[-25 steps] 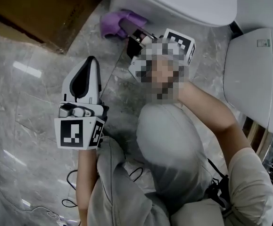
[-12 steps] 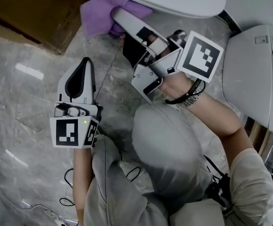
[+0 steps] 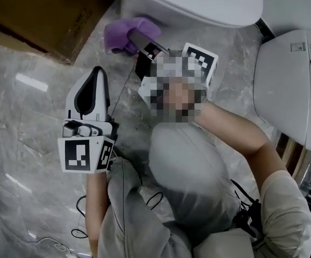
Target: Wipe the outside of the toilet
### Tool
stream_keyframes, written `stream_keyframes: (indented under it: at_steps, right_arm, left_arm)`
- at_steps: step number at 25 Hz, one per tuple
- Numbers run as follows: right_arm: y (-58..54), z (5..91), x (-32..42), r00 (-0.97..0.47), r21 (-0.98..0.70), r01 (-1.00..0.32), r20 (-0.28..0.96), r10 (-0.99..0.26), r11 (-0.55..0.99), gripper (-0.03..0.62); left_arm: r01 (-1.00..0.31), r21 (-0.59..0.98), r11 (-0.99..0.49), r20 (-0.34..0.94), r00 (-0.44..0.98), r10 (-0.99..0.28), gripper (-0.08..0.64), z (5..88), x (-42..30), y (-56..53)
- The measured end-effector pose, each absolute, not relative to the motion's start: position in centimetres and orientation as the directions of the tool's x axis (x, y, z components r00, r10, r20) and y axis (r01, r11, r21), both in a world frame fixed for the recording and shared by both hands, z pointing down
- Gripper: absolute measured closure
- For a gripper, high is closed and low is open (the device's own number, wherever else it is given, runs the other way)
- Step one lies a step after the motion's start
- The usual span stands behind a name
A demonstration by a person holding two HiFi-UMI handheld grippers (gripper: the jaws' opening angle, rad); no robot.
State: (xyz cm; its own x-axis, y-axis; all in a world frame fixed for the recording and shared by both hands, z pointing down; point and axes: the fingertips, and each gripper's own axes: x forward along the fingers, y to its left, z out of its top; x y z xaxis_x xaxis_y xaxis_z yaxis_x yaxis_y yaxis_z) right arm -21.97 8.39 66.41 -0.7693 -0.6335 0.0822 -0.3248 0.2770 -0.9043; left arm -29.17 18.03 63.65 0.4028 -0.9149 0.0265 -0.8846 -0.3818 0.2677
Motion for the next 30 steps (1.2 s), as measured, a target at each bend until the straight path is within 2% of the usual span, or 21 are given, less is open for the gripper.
stream_keyframes:
  at_steps: [4, 14, 21, 30]
  right_arm:
    - [7.2, 75.1, -23.6, -0.739, -0.935, -0.344, 0.211, -0.64, 0.088, 0.459]
    - [2.1, 85.7, -23.9, -0.559, -0.916, -0.388, 0.324, -0.764, -0.104, 0.459]
    - [0.1, 85.6, -24.3, -0.515, -0.922, -0.367, 0.314, -0.797, -0.126, 0.46]
    - [-0.3, 76.7, -25.4, -0.581, -0.967, -0.253, 0.136, -0.803, 0.019, 0.462]
  left_arm:
    - [-0.87, 0.292, -0.396, 0.026, 0.422, -0.906, 0.554, 64.0, -28.9, 17.6]
    - [-0.828, 0.358, -0.432, 0.003, 0.463, -0.886, 0.554, 63.9, -29.9, 16.1]
    - [-0.82, 0.402, -0.408, -0.015, 0.439, -0.898, 0.554, 64.0, -31.9, 14.9]
    - [-0.853, 0.386, -0.352, -0.021, 0.373, -0.927, 0.555, 63.4, -33.3, 15.2]
